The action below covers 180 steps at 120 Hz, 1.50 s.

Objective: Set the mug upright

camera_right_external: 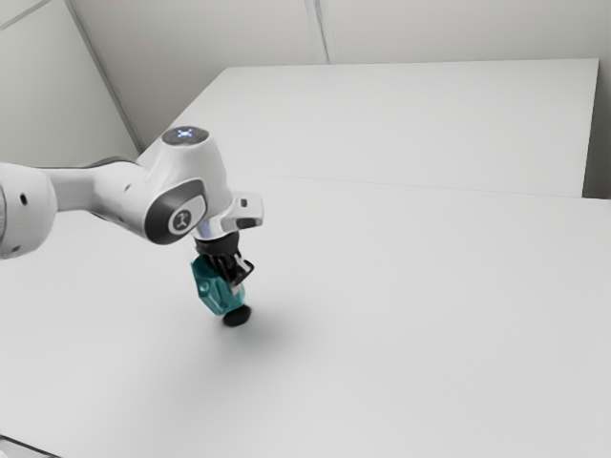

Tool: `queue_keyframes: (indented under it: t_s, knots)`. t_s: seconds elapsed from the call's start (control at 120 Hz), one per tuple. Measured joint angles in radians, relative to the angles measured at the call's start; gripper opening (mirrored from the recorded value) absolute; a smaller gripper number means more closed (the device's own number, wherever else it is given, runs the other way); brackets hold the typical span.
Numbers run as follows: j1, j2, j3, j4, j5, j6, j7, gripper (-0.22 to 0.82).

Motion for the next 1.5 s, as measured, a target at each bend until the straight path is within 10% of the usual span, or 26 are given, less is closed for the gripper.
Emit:
queue_keyframes:
  t_s: [0.767,1.5]
  knots:
    - [0.019,0.093,0.002,-0.007,-0.006,0.118,-0.036,-0.18]
    - [0.039,0.058,0.001,0.010,-0.010,0.112,-0.018,0.26]
